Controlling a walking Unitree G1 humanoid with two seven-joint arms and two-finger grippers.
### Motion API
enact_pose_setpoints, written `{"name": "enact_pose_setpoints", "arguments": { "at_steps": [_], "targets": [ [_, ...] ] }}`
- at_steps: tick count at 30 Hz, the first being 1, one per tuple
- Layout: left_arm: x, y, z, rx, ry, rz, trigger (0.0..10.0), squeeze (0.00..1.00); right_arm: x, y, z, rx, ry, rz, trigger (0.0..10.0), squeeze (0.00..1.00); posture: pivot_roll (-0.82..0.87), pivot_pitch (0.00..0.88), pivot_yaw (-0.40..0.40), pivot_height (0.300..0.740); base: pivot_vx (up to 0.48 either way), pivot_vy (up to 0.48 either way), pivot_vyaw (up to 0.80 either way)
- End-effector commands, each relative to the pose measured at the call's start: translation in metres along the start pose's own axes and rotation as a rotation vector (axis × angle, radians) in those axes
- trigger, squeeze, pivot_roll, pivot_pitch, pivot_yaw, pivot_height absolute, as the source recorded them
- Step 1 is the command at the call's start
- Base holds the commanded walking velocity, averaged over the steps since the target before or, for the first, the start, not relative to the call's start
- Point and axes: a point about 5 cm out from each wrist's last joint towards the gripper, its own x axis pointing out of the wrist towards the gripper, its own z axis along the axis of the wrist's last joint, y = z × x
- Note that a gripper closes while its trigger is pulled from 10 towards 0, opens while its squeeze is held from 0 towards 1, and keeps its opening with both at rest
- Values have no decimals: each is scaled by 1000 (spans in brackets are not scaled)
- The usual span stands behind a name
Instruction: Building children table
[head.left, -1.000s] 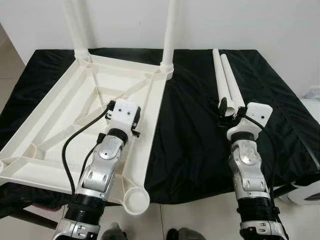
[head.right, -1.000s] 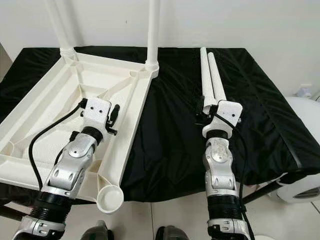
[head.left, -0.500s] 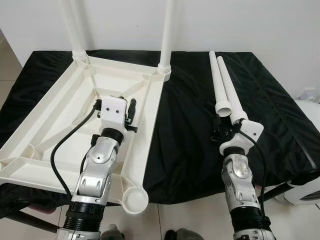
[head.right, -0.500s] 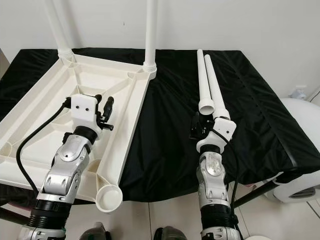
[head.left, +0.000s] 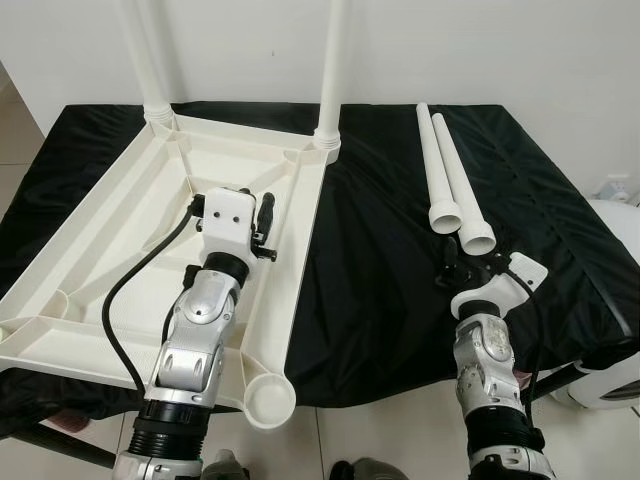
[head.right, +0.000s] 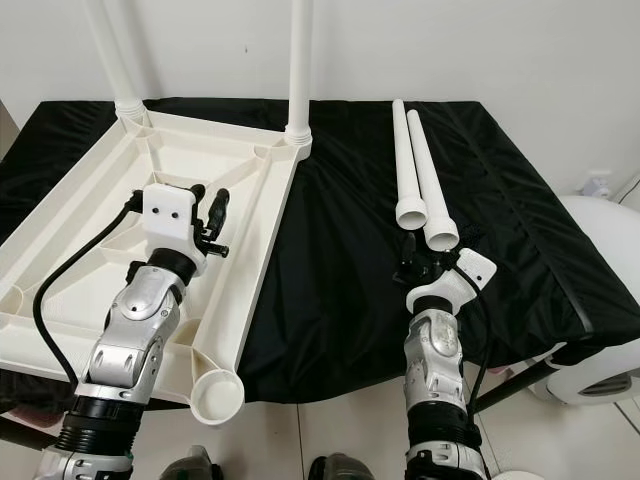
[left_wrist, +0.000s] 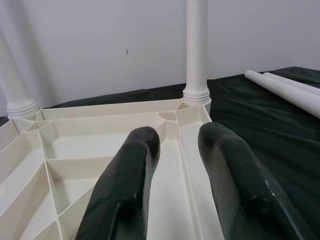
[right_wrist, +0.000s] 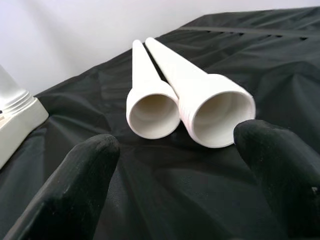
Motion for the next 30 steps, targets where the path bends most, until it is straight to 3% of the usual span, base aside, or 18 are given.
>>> {"name": "enact_pose_setpoints", "arguments": {
  "at_steps": [1,14,30],
  "targets": [
    [2,0,6,9,-22,-8,10000,0,5,-3,2,14,-11,-11,10000,0,39,9,-16,740,0,0,0],
    [1,-1,13,20,-31,-29,10000,0,26,1,3,128,15,2,10000,0,60,28,-6,740,0,0,0],
    [-11,3,17,38,-14,-22,10000,0,35,0,-1,192,37,-1,10000,0,98,83,11,740,0,0,0]
  ]
}}
